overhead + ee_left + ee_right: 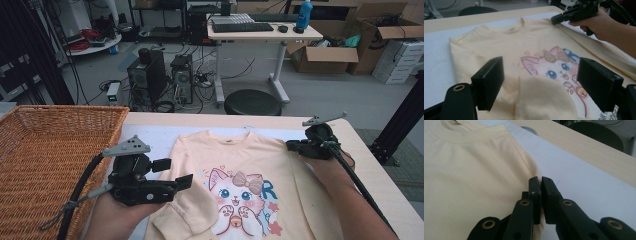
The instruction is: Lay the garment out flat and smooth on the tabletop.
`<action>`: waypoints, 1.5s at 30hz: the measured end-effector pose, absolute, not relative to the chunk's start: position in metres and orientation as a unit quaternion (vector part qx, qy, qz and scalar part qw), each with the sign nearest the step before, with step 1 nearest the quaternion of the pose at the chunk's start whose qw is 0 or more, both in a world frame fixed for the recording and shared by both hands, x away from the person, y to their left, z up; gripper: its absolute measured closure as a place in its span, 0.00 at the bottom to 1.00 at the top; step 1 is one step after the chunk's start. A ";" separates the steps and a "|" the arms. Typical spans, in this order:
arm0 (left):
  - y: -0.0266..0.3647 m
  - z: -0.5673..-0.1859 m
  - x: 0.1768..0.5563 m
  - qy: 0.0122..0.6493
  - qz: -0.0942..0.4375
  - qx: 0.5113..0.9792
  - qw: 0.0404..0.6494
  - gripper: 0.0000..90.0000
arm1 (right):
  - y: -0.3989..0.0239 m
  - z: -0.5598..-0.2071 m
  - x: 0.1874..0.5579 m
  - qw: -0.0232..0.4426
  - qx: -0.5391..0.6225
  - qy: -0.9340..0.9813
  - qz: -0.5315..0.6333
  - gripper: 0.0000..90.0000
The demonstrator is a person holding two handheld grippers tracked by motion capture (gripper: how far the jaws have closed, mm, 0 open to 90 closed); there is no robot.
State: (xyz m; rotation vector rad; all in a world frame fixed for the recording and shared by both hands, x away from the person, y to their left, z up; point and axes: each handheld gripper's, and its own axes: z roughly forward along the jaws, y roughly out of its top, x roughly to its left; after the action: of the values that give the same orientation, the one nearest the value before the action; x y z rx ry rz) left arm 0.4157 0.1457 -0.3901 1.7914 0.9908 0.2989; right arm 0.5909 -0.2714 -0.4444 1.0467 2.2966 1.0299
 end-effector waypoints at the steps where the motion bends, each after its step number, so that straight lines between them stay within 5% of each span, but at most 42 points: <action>1: 0.146 -0.390 0.416 0.412 0.124 0.744 0.511 0.25 | -0.271 -0.444 0.591 0.212 0.376 0.825 0.364 0.96; 5: 0.147 -0.389 0.416 0.413 0.125 0.744 0.511 0.25 | -0.269 -0.446 0.591 0.213 0.373 0.827 0.363 0.93; 12: 0.154 -0.387 0.417 0.416 0.127 0.736 0.518 0.25 | -0.272 -0.437 0.576 0.220 0.378 0.811 0.388 0.68; 23: 0.174 -0.381 0.408 0.422 0.137 0.731 0.519 0.24 | -0.267 -0.414 0.517 0.218 0.341 0.814 0.416 0.62; 32: 0.157 -0.421 0.384 0.439 0.099 0.757 0.474 0.25 | -0.257 -0.414 0.433 0.187 0.318 0.805 0.464 0.57; 38: 0.137 -0.436 0.377 0.433 0.096 0.803 0.398 0.36 | -0.265 -0.414 0.389 0.200 0.315 0.798 0.474 0.58; 40: 0.130 -0.440 0.370 0.420 0.136 0.813 0.379 0.40 | -0.268 -0.410 0.380 0.211 0.313 0.796 0.474 0.58; 45: 0.124 -0.444 0.360 0.396 0.216 0.820 0.352 0.79 | -0.274 -0.404 0.366 0.219 0.311 0.796 0.471 0.59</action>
State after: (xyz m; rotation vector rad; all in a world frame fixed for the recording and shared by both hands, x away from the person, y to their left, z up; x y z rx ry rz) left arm 0.3599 0.1243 -0.4437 2.1214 1.0243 0.5596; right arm 0.3664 -0.2739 -0.4036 0.8619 2.2031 1.3024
